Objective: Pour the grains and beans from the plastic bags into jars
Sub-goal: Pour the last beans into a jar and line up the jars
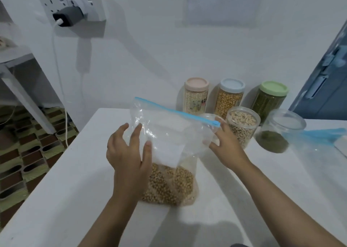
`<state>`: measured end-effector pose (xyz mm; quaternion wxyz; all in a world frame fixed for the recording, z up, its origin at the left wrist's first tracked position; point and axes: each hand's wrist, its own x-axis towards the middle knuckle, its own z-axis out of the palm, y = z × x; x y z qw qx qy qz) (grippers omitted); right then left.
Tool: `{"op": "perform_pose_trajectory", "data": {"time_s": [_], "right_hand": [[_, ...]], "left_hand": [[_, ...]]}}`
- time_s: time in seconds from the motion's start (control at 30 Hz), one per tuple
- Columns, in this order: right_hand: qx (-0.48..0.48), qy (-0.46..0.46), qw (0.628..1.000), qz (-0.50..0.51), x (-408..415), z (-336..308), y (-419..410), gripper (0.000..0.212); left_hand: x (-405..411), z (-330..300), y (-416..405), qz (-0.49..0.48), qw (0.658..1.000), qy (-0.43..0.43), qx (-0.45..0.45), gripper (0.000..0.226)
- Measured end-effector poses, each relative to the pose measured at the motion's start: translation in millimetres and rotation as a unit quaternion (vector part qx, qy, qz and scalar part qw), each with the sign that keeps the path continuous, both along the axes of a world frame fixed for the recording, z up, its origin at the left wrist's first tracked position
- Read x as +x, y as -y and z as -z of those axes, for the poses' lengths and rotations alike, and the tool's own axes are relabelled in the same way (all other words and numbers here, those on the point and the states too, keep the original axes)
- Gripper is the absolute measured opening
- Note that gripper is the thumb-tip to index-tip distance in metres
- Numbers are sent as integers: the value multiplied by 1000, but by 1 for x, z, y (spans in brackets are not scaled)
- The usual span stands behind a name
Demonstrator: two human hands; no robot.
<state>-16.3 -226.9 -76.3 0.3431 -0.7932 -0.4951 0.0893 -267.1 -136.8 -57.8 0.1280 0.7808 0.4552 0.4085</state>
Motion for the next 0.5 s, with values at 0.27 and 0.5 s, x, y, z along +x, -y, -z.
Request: {"op": "perform_pose_trajectory", "data": {"time_s": [0.27,0.5], "right_hand": [[57,-45,997,12,-4,6,101,77],[70,-120,990,-28,7,22,163,83]], "left_hand": [[43,20,101,191,975,54,96,42],[76,60,148,267,961,67,-1,54]]}}
